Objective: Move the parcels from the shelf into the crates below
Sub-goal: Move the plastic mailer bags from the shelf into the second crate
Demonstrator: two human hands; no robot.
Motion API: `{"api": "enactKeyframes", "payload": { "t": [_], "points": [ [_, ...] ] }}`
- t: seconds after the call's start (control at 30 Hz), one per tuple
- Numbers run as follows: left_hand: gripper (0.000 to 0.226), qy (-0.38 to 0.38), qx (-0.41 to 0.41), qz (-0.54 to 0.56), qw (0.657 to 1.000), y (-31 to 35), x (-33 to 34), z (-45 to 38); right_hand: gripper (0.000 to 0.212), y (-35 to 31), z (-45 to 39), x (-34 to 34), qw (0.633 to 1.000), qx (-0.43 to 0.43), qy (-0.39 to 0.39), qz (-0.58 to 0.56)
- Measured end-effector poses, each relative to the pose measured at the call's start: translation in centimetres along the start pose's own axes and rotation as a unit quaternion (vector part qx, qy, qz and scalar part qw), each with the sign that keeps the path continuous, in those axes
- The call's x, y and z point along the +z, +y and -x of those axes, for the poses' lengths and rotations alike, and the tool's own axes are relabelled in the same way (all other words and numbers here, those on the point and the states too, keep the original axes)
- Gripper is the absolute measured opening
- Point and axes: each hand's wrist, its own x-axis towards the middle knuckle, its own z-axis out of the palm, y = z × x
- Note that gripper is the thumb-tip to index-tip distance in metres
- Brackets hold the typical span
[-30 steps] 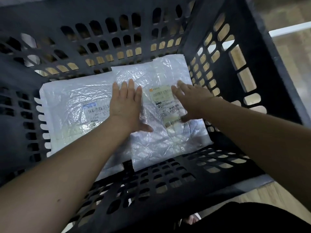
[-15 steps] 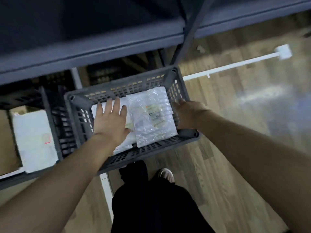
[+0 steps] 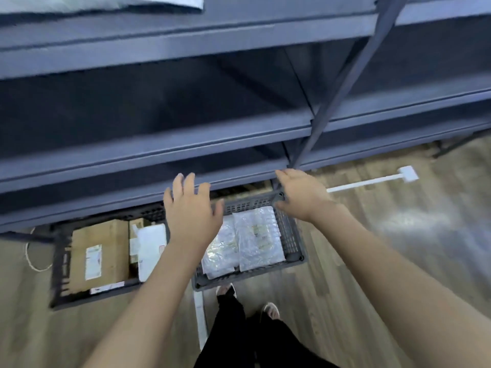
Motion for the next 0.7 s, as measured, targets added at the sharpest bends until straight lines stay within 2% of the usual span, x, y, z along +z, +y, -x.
{"api": "enactKeyframes", "payload": {
  "t": [0.1, 0.27, 0.5, 0.7],
  "points": [
    [0.031, 0.072, -0.015, 0.037, 0.997, -1.5, -1.5, 2.0, 0.077, -2.8, 1.6, -1.5, 0.999, -0.007, 0.041, -0.032],
    [0.039, 0.059, -0.067, 0.055, 0.994, -3.8, -3.3, 3.9, 0.076, -7.0, 2.6, -1.9, 0.996, -0.039, 0.082, -0.009],
    [0.041, 0.099, -0.052, 0.041, 0.993, -5.2, -5.7, 2.6, 0.074, -9.2, 3.0, -2.7, 0.991, -0.034, 0.129, 0.004],
    [0.04, 0.164, -0.007, 0.025, 0.986, -4.2, -10.4, -1.0, 0.071, -8.6, 1.7, -8.4, 0.977, -0.052, 0.208, 0.015]
  ]
}}
